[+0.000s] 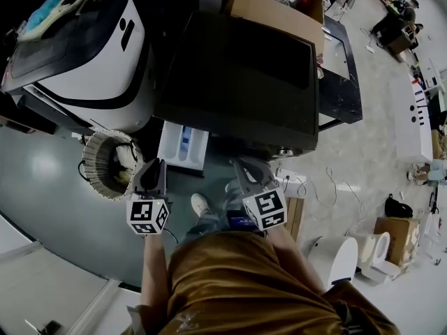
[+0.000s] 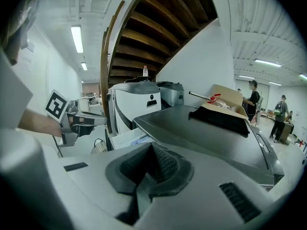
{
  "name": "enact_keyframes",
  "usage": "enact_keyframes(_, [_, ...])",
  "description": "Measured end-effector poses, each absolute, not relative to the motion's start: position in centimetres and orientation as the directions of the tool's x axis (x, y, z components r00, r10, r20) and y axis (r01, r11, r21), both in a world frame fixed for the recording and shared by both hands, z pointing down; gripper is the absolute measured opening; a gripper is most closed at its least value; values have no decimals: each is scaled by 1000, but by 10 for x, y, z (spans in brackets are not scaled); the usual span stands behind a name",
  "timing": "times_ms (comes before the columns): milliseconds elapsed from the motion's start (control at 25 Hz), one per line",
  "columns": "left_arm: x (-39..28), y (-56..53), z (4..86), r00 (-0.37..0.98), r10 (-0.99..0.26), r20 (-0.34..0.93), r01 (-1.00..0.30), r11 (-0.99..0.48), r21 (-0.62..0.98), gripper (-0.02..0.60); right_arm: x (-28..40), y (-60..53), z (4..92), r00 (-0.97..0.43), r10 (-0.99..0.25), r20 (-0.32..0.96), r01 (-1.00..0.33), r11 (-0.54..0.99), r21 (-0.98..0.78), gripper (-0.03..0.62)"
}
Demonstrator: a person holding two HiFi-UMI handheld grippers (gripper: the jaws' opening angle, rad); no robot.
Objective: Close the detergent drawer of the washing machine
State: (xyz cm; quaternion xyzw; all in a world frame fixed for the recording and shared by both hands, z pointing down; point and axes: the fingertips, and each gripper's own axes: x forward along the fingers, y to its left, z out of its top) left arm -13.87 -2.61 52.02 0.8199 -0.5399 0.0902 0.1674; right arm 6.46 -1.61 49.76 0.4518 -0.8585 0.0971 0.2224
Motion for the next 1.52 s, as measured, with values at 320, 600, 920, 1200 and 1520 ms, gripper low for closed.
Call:
enact_keyframes(320, [-139,-9,550,395,-818,418,-916,-383,116,100,53,-15,508,-515,-705,488,-799,601,25,12])
enact_keyframes(600, [-139,3,572,399,-792,461,-914,-386,128,137,48,-10,515,-522,-686,506,-788,615,21,12])
enact_keyframes(920, [-135,7,589,408,-768,493,-908,-398,131,164,47,-8,520,-523,-676,519,-784,621,20,12])
enact_keyframes(1200, [-136,7,597,396,-762,512,-910,-399,111,205,47,-9,520,-520,-680,517,-786,617,21,12])
enact_keyframes(1520, [-132,0,596,393,-766,509,-912,-397,105,235,54,-11,519,-506,-688,519,-798,603,21,12])
